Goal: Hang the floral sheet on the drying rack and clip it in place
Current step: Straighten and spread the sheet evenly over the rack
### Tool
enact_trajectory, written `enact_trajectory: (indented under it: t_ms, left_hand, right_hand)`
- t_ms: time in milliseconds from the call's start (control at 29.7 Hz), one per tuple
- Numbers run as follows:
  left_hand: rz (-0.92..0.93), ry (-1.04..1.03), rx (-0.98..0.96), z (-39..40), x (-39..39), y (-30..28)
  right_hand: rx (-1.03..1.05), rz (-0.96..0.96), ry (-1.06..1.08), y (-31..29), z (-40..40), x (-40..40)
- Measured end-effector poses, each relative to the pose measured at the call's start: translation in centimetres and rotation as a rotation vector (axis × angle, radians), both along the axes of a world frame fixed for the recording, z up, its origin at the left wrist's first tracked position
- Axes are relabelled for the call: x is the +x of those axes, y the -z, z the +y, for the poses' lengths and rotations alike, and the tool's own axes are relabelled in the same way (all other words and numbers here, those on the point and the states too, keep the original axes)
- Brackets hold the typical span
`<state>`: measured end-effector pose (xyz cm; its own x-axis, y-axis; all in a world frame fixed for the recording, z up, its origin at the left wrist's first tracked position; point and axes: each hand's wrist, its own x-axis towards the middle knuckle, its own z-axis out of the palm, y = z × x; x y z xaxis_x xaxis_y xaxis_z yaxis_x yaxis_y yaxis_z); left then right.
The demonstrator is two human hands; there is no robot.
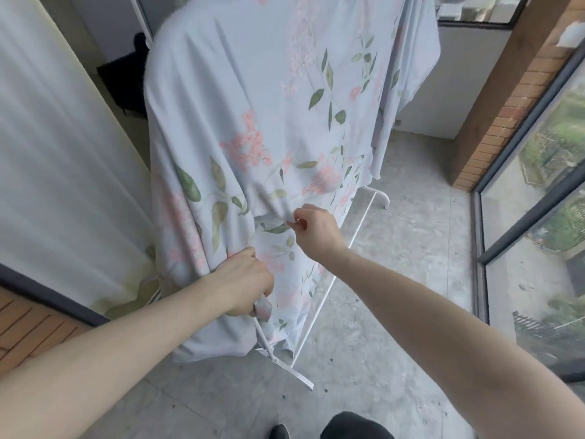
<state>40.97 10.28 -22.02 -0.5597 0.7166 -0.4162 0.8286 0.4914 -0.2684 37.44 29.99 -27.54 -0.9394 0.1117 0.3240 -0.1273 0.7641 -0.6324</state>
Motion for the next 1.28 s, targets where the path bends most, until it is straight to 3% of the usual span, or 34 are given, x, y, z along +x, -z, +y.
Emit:
enact_trajectory:
  t_ms: [303,370,504,605,774,908,975,1076,1177,1278]
  left_hand:
    - [0.012,-0.121,-0.192,2.3,-0.1,0.3]
    - [0.012,-0.210,-0.213,3.3,-0.4,0.7]
    - [-0.042,-0.524,-0.081,5.9,0.3,1.8]
    - [-0.138,-0.851,0.260,8.2,0.4,3.3]
    - [-0.493,-1.516,1.266,12.4,0.5,6.0]
    - [-0.647,-1.734,1.929,13.7,0.6,8.6]
    - [-0.618,-1.751,2.086,14.1,0.5,9.6]
    - [-0.435,-1.799,2.135,15.3,0.4,11.1]
    - [-0.265,-1.862,2.205,16.2,0.7,12.1]
    - [-0.065,-1.936,2.349,16.2,0.8,12.1]
  right_hand:
    - [0.322,0.106,-0.309,1.4,3.3,-1.1]
    - [0.356,0.112,-0.387,2.3,4.7,-1.3]
    - [0.408,0.086,-0.543,3.2,7.8,-2.2]
    - [0.412,0.061,-0.629,3.7,9.6,-2.5]
    - [0.454,-0.108,-0.735,4.5,10.8,-2.2]
    - [0.508,-0.198,-0.775,5.0,10.9,-2.1]
    - [0.594,-0.236,-0.776,5.3,11.4,-2.1]
    - [0.614,-0.256,-0.781,6.3,12.6,-2.4]
    - [0.431,-0.278,-0.804,7.6,13.6,-2.9]
    - [0.110,-0.423,-0.754,8.9,15.3,-4.0]
